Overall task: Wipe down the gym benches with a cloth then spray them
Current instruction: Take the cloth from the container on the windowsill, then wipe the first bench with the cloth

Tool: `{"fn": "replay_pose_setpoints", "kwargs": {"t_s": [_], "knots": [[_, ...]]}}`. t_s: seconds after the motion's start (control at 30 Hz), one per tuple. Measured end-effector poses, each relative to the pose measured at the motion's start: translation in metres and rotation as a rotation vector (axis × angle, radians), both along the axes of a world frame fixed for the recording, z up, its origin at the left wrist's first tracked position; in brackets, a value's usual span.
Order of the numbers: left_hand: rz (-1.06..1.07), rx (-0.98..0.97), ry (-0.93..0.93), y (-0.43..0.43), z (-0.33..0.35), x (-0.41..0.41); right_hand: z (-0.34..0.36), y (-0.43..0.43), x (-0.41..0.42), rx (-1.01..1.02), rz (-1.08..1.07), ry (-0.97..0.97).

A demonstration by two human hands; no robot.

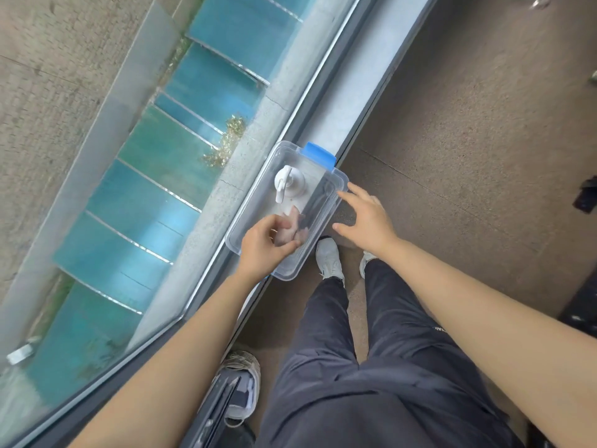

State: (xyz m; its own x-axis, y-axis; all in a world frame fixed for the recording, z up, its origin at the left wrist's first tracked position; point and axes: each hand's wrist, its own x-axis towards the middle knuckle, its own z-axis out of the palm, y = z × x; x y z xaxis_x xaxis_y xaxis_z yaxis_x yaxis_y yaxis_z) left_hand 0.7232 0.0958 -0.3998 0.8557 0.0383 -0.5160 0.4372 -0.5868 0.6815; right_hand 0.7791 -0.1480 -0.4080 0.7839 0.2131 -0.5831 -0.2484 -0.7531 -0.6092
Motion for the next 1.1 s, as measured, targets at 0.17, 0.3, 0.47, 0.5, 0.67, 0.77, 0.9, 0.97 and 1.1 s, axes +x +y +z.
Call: {"fn": "replay_pose_setpoints", "kwargs": {"t_s": [0.17,0.3,0.47,0.5,0.67,0.77,0.9,0.97,1.1], "knots": [[0.021,-0.275,-0.037,-0.025,0.075,-0.011,0.067,-0.006,-0.034,0.292,-0.199,0.186],[-0.117,-0.394,-0.033,-0.052,0.118,-0.011,0.116,-0.021,-0.061,0.521,-0.433,0.166],[-0.213,-0.435,-0.035,-0.096,0.149,-0.008,0.148,-0.066,-0.089,0.459,-0.67,-0.037],[-0.223,-0.433,-0.038,-0.106,0.152,-0.008,0.152,-0.077,-0.097,0.449,-0.714,-0.064],[-0.311,-0.283,-0.034,-0.175,0.159,-0.02,0.172,-0.147,-0.148,0.391,-0.832,-0.179],[-0.347,-0.21,-0.048,-0.234,0.164,-0.04,0.183,-0.196,-0.191,0.341,-0.878,-0.266],[-0.441,-0.143,-0.175,-0.326,0.184,-0.084,0.2,-0.264,-0.257,0.317,-0.984,-0.338],[-0.613,-0.178,-0.207,-0.372,0.196,-0.111,0.206,-0.295,-0.292,0.312,-1.009,-0.368],[-0.995,-0.243,-0.242,-0.456,0.203,-0.164,0.212,-0.354,-0.359,0.259,-1.068,-0.441]]}}
